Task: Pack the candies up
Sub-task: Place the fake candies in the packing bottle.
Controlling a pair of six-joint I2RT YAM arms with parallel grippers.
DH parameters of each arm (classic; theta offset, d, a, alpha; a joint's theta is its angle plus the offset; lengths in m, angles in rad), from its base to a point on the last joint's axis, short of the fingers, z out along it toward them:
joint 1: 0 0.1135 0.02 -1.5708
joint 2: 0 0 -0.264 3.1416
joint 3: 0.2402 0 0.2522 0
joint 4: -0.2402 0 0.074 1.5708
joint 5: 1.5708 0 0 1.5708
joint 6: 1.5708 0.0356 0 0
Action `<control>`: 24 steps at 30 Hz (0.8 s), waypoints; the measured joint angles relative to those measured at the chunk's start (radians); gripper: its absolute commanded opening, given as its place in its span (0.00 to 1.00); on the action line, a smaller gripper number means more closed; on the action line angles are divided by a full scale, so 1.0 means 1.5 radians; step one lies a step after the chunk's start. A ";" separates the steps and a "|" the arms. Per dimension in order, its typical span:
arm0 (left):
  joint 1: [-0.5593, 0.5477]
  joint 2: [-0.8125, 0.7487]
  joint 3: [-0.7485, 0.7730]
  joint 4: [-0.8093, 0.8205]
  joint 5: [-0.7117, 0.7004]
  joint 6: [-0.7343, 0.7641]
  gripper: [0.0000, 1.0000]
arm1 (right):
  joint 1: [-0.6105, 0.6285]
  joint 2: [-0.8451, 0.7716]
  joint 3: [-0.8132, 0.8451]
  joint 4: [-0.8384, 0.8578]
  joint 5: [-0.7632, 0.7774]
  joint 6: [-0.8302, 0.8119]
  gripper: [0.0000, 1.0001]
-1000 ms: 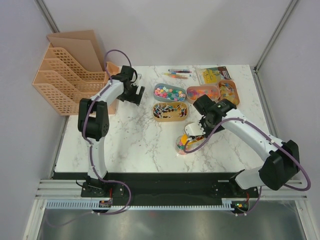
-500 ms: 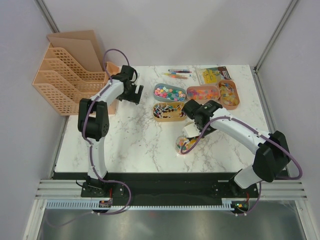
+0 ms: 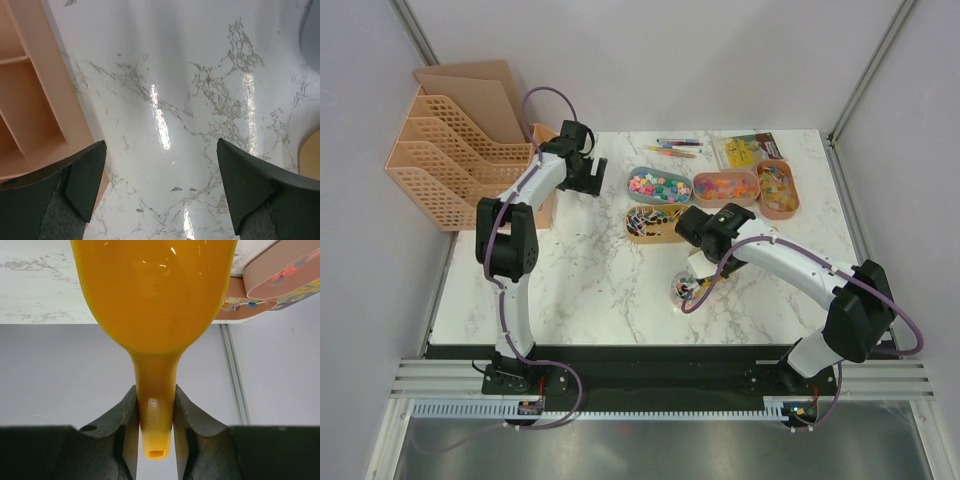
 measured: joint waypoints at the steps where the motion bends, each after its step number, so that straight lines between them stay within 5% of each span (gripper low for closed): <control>1: 0.000 0.000 0.003 0.000 0.001 -0.003 0.97 | 0.001 0.000 0.000 -0.001 0.004 0.002 0.00; 10: -0.004 -0.002 0.010 -0.003 0.053 -0.022 0.93 | 0.006 0.003 0.041 -0.019 0.029 0.015 0.00; 11: -0.004 -0.004 0.010 -0.004 0.072 -0.025 0.80 | 0.005 0.007 0.057 -0.021 0.025 0.019 0.00; 12: -0.004 -0.007 0.010 -0.004 0.091 -0.028 0.54 | 0.003 0.014 0.083 -0.023 0.014 0.028 0.00; 13: -0.005 -0.012 0.008 -0.004 0.123 -0.036 0.03 | -0.001 0.026 0.115 -0.027 0.004 0.038 0.00; 20: -0.011 -0.073 -0.026 -0.003 0.464 -0.031 0.02 | -0.053 0.132 0.284 -0.007 -0.123 0.140 0.00; 24: -0.024 -0.089 -0.042 -0.003 0.569 -0.031 0.02 | -0.079 0.192 0.323 0.007 -0.172 0.182 0.00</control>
